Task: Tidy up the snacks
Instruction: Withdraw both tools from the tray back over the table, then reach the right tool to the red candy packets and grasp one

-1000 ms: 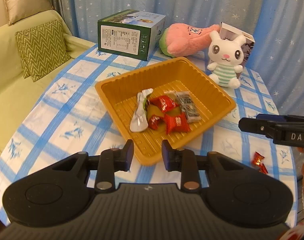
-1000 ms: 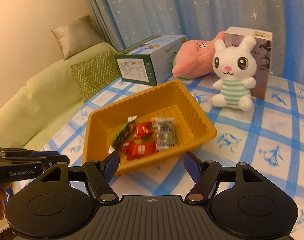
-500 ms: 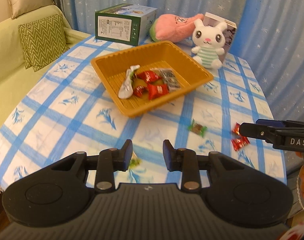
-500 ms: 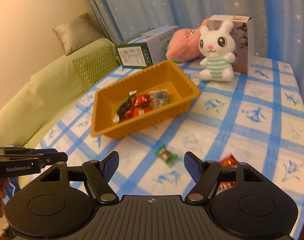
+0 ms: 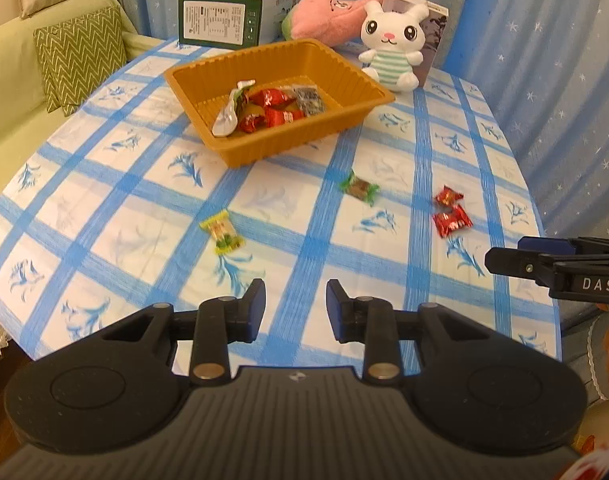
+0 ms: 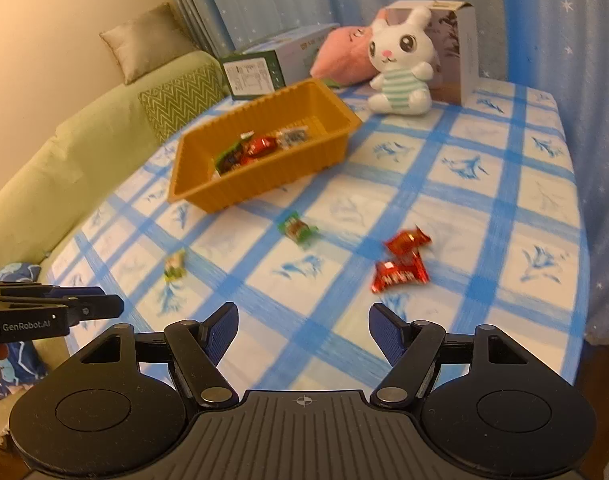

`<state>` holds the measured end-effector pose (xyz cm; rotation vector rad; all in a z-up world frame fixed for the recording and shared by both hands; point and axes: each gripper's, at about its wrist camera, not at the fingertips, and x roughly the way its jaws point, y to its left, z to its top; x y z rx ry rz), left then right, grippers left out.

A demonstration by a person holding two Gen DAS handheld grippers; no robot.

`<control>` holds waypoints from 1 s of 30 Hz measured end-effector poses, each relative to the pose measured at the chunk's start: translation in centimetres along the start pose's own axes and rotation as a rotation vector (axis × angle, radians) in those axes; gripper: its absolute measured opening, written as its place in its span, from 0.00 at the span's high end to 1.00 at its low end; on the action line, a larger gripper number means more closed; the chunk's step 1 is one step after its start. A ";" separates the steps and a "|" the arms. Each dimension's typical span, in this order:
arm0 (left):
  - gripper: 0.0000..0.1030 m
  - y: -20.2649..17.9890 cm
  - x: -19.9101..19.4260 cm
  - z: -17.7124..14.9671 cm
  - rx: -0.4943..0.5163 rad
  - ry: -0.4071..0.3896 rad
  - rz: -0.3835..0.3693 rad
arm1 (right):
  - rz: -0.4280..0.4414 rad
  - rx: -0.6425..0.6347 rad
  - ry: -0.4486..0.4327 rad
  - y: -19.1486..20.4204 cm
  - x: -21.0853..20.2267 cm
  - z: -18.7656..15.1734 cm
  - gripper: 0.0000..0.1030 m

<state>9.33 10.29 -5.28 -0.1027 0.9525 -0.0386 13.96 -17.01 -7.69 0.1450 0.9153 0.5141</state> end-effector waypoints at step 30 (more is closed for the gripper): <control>0.71 -0.3 0.7 -2.6 -0.006 0.025 0.057 | -0.100 -0.037 0.080 -3.1 1.3 -2.1 0.30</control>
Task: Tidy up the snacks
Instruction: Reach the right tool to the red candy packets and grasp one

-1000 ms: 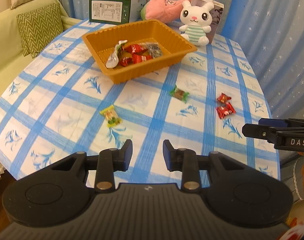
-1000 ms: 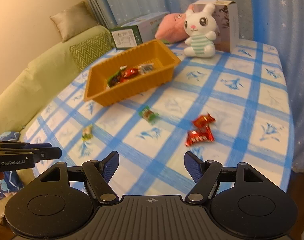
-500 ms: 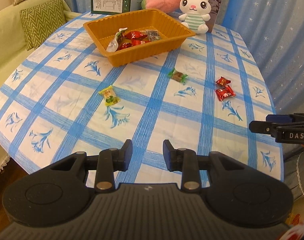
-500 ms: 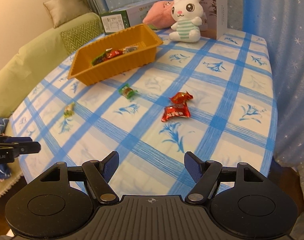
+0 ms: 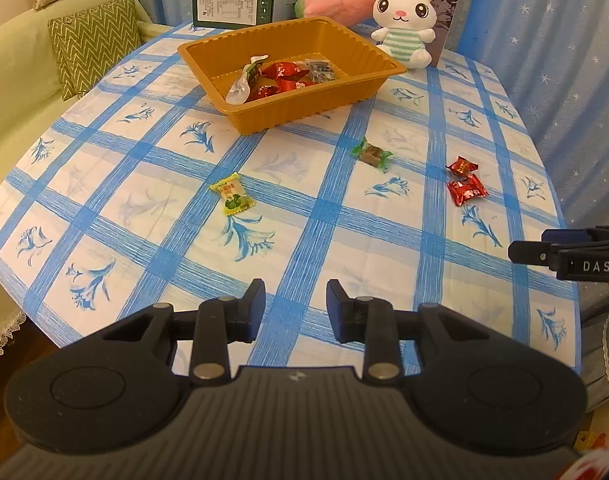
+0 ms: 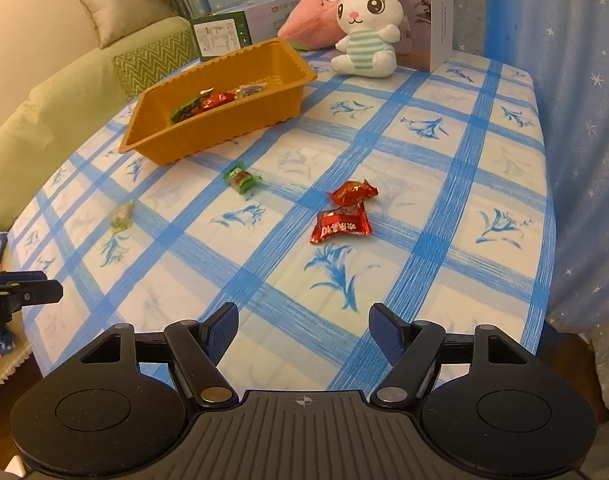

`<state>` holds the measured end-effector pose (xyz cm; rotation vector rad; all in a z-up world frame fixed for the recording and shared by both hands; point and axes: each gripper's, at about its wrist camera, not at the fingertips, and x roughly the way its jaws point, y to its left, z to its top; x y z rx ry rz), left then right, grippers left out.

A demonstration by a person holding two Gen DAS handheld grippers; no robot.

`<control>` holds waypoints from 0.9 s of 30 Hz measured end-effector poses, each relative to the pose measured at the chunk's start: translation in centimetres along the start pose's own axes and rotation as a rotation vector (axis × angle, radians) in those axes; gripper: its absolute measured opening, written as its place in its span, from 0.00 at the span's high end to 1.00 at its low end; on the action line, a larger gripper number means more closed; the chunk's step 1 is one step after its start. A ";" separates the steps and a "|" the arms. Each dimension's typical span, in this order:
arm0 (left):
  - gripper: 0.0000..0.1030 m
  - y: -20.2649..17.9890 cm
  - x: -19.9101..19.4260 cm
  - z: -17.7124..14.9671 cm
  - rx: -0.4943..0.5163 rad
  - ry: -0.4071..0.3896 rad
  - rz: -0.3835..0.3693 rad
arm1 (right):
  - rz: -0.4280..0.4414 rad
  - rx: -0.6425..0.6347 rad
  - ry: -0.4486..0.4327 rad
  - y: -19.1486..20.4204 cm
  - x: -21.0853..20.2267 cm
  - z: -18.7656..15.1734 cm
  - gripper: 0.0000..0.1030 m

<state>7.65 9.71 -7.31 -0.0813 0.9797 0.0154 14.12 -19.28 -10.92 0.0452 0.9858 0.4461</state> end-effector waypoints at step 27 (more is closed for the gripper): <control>0.71 4.2 3.4 2.9 -0.016 0.027 0.032 | -0.025 0.248 -0.052 -1.5 6.9 4.0 0.39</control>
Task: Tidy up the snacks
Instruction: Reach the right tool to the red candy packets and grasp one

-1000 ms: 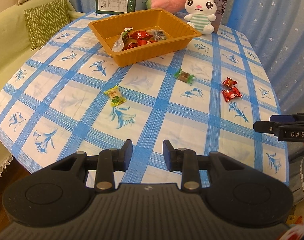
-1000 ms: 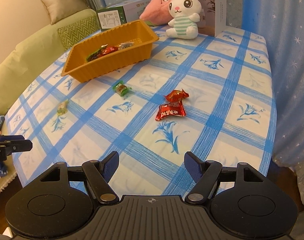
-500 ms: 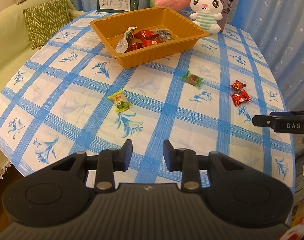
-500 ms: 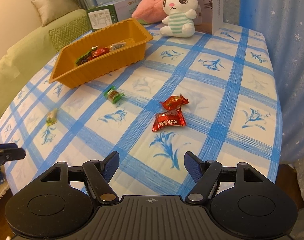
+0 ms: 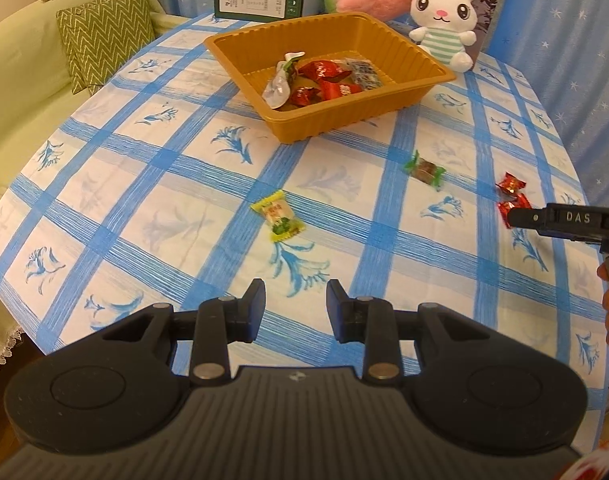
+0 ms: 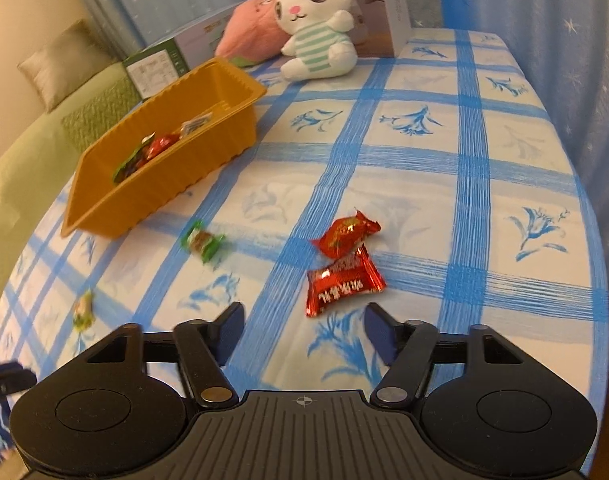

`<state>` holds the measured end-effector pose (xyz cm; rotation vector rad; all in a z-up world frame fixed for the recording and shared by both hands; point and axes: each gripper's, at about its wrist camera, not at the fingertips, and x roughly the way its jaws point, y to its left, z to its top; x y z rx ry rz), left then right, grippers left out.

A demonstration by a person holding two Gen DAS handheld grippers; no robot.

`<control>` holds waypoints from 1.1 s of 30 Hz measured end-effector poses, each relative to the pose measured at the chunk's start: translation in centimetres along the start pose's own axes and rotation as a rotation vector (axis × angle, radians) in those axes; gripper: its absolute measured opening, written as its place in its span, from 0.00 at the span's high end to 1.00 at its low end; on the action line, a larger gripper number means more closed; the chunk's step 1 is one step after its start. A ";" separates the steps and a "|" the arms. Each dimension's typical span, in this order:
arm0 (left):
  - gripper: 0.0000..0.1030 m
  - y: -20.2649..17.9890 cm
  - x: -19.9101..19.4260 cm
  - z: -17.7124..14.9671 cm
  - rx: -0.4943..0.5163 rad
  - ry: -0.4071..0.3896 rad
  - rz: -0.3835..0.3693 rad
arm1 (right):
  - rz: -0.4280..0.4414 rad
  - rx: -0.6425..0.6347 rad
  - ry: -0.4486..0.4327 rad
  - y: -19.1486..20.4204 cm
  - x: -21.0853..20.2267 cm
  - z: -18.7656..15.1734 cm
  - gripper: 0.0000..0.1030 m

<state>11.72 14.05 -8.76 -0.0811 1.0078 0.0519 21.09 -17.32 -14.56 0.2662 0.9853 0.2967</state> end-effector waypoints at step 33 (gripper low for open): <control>0.71 1.4 3.6 3.3 0.036 0.015 -0.028 | -0.229 -0.089 0.004 0.8 4.4 3.3 0.65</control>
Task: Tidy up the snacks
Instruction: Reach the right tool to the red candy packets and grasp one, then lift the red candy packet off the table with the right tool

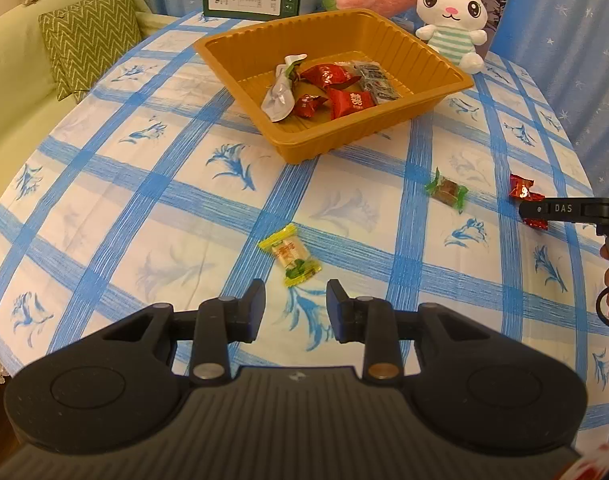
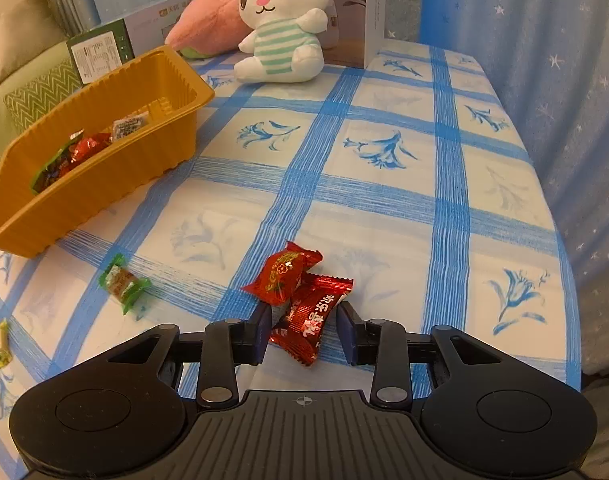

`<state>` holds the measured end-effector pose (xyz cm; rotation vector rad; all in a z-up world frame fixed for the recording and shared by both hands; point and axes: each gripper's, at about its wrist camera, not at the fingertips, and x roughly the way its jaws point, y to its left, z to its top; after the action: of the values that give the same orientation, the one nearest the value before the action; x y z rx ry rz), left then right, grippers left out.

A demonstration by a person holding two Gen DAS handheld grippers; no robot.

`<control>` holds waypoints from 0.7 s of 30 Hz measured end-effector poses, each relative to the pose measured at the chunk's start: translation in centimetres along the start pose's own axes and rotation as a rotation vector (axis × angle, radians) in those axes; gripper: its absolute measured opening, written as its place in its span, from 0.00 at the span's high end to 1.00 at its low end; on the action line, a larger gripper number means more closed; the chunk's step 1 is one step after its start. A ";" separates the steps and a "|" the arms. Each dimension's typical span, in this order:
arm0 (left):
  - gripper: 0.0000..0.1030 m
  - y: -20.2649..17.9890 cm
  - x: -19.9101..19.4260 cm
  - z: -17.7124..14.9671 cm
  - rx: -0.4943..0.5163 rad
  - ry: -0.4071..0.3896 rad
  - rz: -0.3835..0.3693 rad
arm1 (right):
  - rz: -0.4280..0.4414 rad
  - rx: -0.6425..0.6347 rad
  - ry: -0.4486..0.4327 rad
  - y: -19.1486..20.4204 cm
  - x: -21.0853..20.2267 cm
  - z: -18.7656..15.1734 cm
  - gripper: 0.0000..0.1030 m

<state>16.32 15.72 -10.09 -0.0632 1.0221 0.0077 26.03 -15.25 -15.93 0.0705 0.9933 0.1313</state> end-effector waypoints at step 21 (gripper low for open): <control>0.71 -0.2 2.1 0.5 -0.011 -0.058 -0.028 | 0.047 -0.008 -0.052 -1.9 -2.8 -0.2 0.79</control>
<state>17.83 15.45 -11.61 -0.0871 0.9636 -0.0102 24.51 -17.49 -13.88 0.0897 0.9393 0.1753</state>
